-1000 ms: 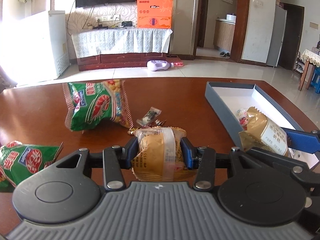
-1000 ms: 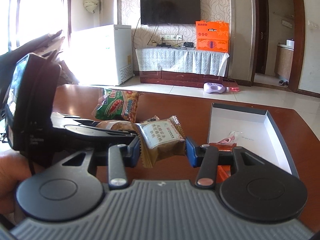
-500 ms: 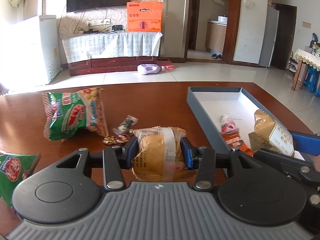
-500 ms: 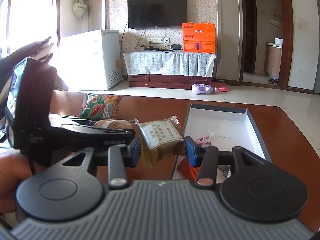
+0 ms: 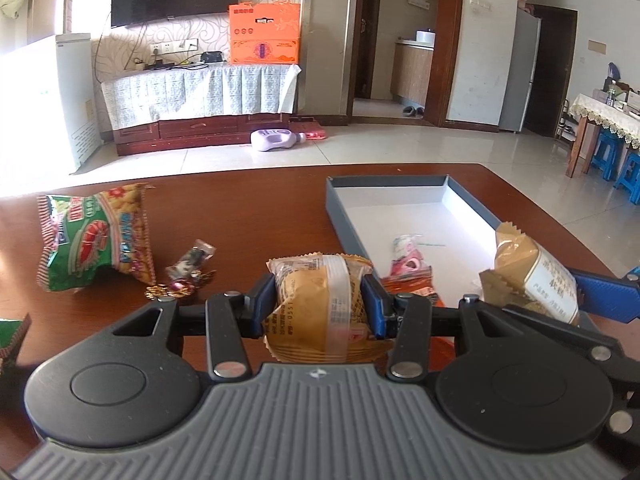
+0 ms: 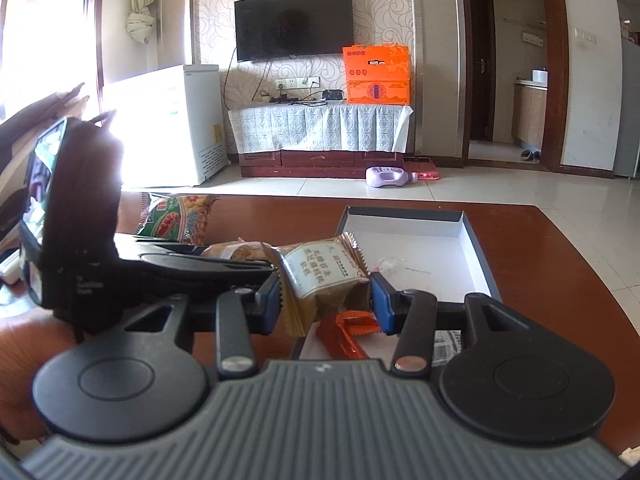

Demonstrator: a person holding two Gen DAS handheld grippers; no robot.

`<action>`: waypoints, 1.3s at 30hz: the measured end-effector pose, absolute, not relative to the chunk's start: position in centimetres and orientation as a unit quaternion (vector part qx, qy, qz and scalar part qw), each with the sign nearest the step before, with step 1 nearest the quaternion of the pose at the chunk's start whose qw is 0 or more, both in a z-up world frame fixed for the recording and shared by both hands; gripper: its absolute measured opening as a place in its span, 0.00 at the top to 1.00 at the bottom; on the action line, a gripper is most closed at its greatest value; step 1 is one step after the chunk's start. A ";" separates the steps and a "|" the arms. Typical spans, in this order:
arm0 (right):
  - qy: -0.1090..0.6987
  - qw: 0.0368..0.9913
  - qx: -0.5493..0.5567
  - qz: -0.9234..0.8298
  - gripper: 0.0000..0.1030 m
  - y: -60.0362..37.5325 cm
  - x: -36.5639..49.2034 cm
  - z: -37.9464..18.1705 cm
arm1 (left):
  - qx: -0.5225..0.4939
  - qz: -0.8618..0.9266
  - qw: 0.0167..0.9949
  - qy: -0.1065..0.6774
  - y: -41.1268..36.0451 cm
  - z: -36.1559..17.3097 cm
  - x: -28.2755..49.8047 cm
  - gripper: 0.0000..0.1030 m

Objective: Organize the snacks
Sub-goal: 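Carry both held cake packets over the grey box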

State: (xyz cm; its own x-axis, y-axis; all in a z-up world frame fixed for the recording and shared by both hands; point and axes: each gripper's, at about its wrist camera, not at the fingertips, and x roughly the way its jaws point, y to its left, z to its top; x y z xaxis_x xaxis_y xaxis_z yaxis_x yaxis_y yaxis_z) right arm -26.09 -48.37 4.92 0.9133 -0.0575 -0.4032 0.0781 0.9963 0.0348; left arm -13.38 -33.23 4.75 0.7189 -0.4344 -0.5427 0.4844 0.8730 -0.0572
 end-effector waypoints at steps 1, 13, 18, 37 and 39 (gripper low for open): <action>0.205 0.978 0.026 -0.037 0.52 -48.5 -26.1 4.9 | 0.044 -0.249 0.925 0.282 -33.5 4.7 -13.3 0.49; 0.204 0.977 0.033 -0.058 0.52 -49.6 -26.6 4.8 | 0.048 -0.269 0.920 0.281 -35.6 4.6 -13.1 0.49; 0.208 0.975 0.036 -0.070 0.52 -50.1 -26.7 4.6 | 0.056 -0.276 0.919 0.277 -36.9 4.5 -12.5 0.49; 0.240 0.961 0.063 -0.120 0.52 -53.6 -26.3 3.0 | 0.067 -0.328 0.899 0.281 -43.1 3.5 -8.7 0.49; 0.247 0.959 0.067 -0.120 0.52 -53.8 -26.1 2.8 | 0.067 -0.331 0.897 0.284 -43.7 3.2 -8.2 0.49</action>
